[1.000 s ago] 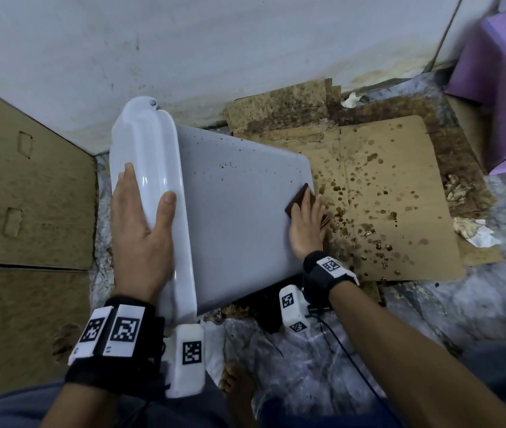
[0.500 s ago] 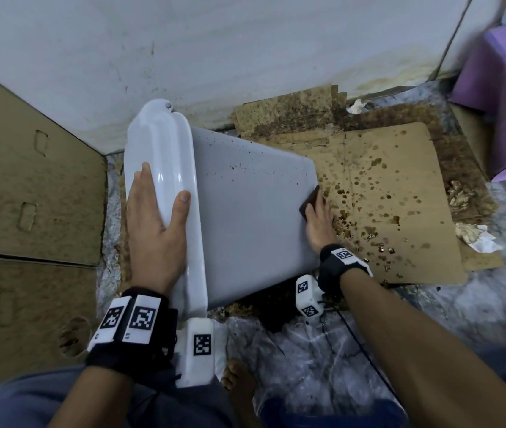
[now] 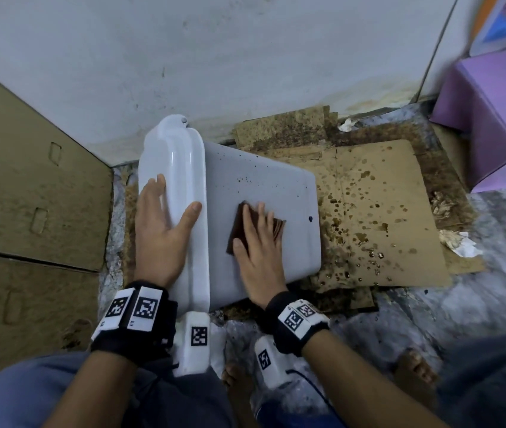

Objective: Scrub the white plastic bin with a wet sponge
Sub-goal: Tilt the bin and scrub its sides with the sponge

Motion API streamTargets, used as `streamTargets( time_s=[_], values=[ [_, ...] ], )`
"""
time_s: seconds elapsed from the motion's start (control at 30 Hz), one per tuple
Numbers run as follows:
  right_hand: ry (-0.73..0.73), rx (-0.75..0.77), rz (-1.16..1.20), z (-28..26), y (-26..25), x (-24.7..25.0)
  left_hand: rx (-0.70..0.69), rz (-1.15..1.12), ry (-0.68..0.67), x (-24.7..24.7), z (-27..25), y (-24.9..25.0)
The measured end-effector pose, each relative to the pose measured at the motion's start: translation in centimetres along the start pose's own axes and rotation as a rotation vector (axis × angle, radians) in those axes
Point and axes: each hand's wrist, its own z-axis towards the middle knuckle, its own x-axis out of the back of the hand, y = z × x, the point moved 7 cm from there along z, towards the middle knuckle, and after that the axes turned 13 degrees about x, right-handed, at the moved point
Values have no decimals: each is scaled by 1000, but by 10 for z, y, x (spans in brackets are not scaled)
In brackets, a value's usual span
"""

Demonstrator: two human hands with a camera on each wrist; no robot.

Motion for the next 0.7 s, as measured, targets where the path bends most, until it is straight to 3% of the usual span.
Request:
streamTargets(
  time_s=[0.23,0.43,0.53,0.7],
  values=[
    [-64,111,-91,-26,-33,-3,48,-28,-11,5,-13,-1],
    [16,102,-239,-41,-43,-1,30,-23,132,19,-10,9],
    [65,99,-204,-43,-44,-6,18,81,173,15,-5,7],
    [58,114,-105,-38,-46,-23,39,-61,153,9,1,1]
  ],
)
